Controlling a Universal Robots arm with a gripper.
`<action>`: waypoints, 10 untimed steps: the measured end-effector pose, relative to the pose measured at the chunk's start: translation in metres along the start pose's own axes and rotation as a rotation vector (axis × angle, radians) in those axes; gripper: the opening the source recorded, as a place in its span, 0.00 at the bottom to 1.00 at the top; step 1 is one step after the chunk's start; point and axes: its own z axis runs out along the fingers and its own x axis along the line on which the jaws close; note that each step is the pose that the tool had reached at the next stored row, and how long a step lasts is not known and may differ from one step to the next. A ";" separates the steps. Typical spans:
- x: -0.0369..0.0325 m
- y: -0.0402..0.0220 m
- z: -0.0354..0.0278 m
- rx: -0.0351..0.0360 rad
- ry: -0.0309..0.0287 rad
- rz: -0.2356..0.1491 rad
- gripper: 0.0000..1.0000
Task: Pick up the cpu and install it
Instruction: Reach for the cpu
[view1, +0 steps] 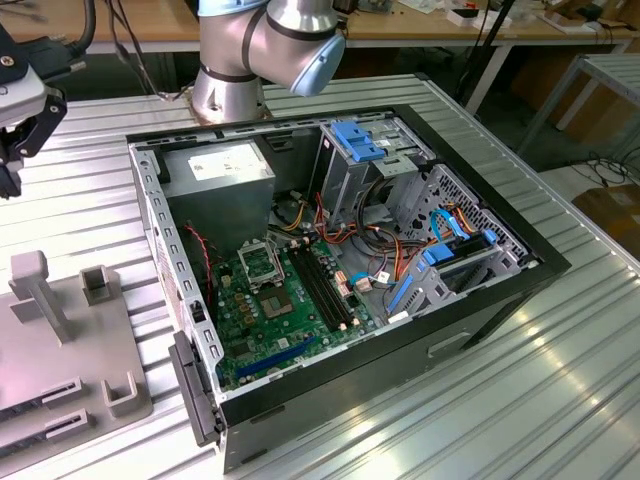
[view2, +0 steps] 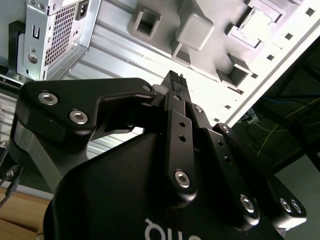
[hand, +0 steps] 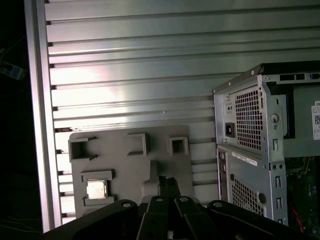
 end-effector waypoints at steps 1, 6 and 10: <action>0.0008 -0.0001 0.0000 0.0000 0.0000 0.000 0.11; 0.0062 -0.0005 0.0000 0.0000 -0.0001 0.000 0.11; 0.0143 -0.0014 -0.0001 0.0000 0.0000 0.000 0.11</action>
